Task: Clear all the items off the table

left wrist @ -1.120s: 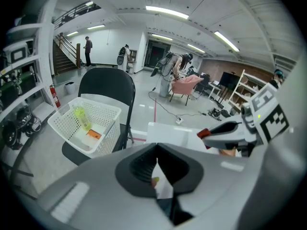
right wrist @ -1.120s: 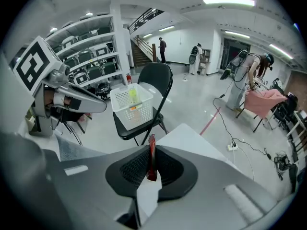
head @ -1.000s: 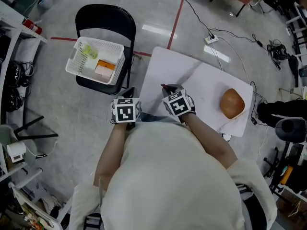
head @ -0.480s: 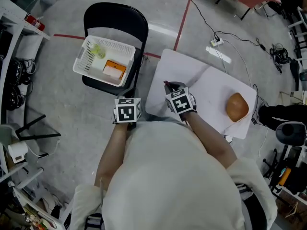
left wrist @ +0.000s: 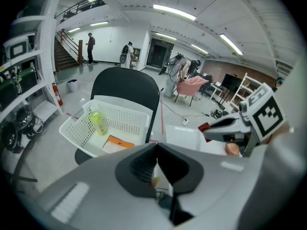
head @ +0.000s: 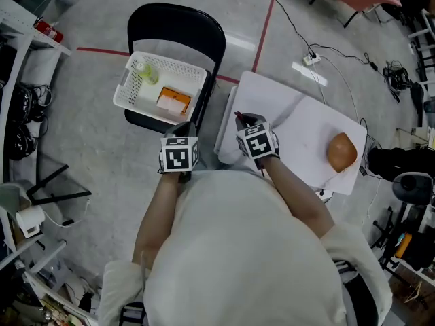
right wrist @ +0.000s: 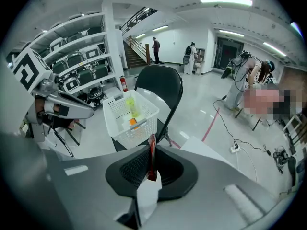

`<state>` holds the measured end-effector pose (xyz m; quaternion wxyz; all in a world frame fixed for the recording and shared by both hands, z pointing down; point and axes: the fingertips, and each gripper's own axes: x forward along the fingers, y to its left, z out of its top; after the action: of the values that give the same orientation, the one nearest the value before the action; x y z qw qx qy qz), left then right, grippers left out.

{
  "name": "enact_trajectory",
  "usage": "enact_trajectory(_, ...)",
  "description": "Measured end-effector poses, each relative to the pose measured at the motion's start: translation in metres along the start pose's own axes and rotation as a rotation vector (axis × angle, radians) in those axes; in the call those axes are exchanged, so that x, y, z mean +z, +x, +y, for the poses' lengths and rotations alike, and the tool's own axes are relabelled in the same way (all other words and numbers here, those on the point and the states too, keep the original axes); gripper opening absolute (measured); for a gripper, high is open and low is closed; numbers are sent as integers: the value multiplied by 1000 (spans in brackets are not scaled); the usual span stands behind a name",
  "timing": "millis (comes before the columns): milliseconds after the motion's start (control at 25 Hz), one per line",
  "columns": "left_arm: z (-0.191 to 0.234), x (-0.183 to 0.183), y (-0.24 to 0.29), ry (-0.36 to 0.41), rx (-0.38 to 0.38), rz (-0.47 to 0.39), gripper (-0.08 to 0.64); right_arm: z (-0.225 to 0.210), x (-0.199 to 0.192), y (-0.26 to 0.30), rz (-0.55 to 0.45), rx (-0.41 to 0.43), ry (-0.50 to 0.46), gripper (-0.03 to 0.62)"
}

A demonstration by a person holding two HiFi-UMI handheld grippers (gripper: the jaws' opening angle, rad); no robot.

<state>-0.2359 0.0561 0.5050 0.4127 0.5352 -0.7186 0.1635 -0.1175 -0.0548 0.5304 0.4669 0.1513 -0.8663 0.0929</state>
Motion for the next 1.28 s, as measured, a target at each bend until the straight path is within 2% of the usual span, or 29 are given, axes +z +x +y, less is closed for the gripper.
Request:
enact_trajectory(840, 121, 25, -6, -29, 9, 28, 8, 88, 101, 71, 6, 57, -59, 31)
enact_trajectory(1280, 172, 36, 5, -27, -2, 66, 8, 118, 127, 115, 48, 78, -39, 31)
